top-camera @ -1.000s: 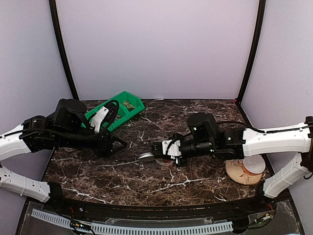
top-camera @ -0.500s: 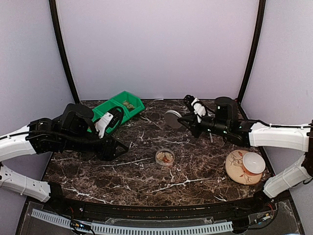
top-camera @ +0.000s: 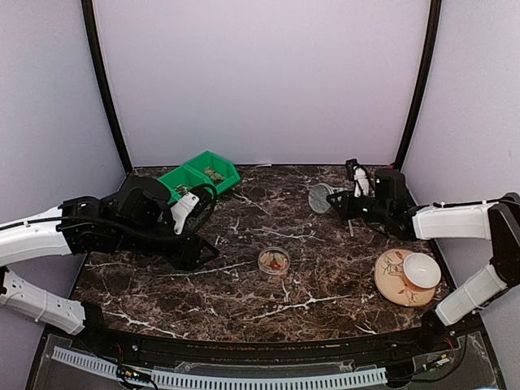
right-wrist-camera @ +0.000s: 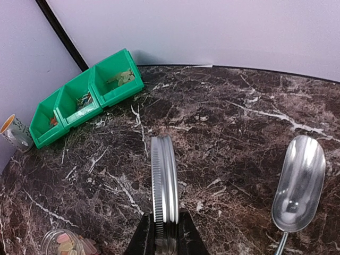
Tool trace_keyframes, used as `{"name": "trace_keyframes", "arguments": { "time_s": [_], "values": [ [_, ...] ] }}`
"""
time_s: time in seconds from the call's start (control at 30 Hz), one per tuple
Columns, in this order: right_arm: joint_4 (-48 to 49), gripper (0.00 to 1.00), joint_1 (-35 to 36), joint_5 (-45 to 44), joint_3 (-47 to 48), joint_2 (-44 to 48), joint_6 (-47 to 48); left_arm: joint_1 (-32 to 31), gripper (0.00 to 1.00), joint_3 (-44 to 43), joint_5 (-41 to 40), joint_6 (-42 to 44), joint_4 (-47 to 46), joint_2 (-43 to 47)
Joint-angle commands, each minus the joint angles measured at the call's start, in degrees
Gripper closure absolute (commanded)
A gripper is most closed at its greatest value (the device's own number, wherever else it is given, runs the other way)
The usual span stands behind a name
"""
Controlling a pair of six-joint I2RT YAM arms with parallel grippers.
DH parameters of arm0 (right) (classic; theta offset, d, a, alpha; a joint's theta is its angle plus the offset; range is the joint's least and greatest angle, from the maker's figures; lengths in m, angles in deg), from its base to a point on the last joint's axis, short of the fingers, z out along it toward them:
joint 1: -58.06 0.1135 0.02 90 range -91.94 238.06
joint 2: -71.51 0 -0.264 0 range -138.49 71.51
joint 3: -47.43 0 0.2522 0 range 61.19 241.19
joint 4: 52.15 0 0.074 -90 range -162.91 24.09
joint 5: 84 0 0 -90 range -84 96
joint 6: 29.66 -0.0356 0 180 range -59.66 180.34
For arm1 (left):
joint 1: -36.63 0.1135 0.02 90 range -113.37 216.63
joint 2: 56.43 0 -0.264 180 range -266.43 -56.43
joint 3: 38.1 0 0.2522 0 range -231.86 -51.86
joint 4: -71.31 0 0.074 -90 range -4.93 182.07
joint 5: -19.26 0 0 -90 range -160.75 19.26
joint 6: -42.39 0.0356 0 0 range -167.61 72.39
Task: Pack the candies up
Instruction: Put down the bottle lid at the center of the board.
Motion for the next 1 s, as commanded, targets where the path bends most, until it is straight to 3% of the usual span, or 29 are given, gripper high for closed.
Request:
{"name": "trace_keyframes", "arguments": {
  "time_s": [0.0,0.43,0.63,0.97],
  "values": [
    [3.6,0.92,-0.9,3.6,-0.4,-4.0,-8.2,0.2,0.46,0.6,0.6,0.0,-1.0,-0.6],
    [2.9,0.85,-1.6,11.0,2.5,-17.1,-17.9,0.2,0.46,0.9,0.6,-0.5,-1.0,-1.1],
    [0.8,0.78,-1.7,13.7,4.4,-21.2,-20.8,0.2,0.46,1.2,0.4,-0.8,-1.0,-1.0],
    [-6.9,0.52,-1.6,8.0,5.7,-18.0,-16.6,0.2,0.45,1.7,0.3,-0.7,-1.5,-1.4]
  ]
}}
